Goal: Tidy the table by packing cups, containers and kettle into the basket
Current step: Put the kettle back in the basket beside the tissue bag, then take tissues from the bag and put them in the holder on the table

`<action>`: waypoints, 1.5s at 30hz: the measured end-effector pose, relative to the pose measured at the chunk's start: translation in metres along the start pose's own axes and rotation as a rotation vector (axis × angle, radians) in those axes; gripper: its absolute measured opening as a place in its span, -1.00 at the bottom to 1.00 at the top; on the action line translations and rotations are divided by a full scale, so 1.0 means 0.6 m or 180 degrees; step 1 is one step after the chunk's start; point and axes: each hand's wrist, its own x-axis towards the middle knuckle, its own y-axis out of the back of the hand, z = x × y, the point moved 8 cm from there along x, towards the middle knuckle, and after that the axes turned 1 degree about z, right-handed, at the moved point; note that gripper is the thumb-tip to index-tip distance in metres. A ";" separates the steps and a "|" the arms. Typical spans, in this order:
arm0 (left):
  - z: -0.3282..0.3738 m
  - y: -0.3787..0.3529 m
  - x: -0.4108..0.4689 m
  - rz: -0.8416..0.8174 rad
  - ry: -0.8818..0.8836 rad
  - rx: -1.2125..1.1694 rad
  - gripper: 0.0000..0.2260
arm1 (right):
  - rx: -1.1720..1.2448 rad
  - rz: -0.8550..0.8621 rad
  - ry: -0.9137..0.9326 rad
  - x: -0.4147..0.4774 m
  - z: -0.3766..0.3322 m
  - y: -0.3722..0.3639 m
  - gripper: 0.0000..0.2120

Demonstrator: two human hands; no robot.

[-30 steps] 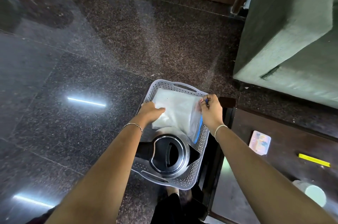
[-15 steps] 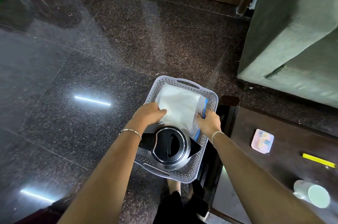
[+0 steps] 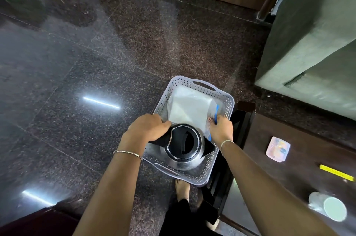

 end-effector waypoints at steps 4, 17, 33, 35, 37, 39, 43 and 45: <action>-0.004 -0.002 -0.007 0.0073 -0.0078 -0.0282 -0.63 | -0.0032 0.0052 0.0090 -0.012 -0.010 -0.005 -0.82; -0.030 -0.020 -0.003 0.0408 -0.0107 -0.1325 -0.67 | 0.0075 0.0388 0.0336 -0.020 -0.035 0.034 -0.83; 0.081 0.079 -0.096 0.1666 -0.0420 -0.0551 -0.86 | 0.0616 0.0637 0.0542 -0.070 -0.078 0.205 -0.80; 0.136 0.082 -0.131 0.1906 -0.0746 -0.0723 -0.87 | 0.0862 0.0697 0.0595 -0.093 -0.083 0.233 -0.76; 0.191 0.067 -0.158 0.1812 -0.1067 -0.1253 -0.89 | 0.1038 0.0731 0.0710 -0.117 -0.090 0.255 -0.70; 0.237 0.040 -0.184 0.1521 -0.1179 -0.2035 -0.90 | 0.1216 0.0739 0.0798 -0.148 -0.091 0.279 -0.66; 0.299 -0.026 -0.233 0.0565 -0.1057 -0.3727 -0.91 | 0.1663 0.0643 0.0853 -0.207 -0.082 0.312 -0.71; 0.314 -0.044 -0.263 0.0479 -0.1096 -0.4010 -0.93 | 0.1870 0.0595 0.0862 -0.234 -0.070 0.324 -0.72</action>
